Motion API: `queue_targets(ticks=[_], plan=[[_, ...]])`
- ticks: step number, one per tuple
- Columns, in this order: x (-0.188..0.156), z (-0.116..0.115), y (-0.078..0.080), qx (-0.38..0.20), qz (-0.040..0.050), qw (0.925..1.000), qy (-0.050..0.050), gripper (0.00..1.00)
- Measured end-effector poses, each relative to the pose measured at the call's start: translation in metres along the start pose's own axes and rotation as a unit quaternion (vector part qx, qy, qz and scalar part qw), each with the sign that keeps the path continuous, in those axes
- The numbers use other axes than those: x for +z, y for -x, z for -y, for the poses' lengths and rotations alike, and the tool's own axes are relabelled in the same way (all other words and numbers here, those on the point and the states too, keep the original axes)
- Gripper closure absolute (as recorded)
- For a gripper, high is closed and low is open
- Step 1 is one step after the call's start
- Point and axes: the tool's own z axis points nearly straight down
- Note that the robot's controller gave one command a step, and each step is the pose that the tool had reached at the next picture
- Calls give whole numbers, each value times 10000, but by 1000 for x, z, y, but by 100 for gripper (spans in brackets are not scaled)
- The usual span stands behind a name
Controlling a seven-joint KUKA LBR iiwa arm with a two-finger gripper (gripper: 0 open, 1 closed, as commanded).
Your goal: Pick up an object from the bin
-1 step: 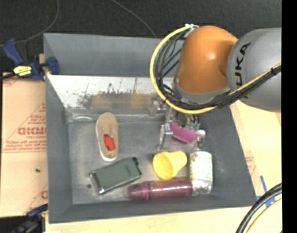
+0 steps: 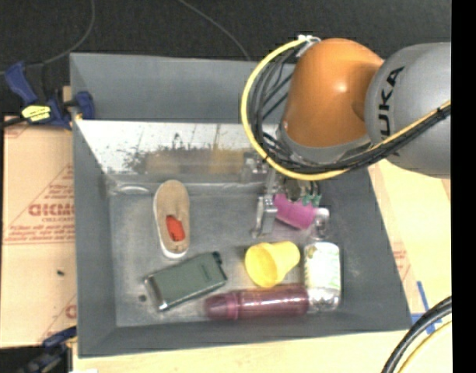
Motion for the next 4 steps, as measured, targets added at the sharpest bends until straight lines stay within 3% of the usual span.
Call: queue_targets(ticks=[1,2,3,4], plan=[[48,65,-52,-162,-28,9999,-11,100],[48,65,-52,-157,-27,9999,-7,0],[48,65,-52,-156,-27,9999,-5,0],[119,56,-64,-263,9,9997,0,0]])
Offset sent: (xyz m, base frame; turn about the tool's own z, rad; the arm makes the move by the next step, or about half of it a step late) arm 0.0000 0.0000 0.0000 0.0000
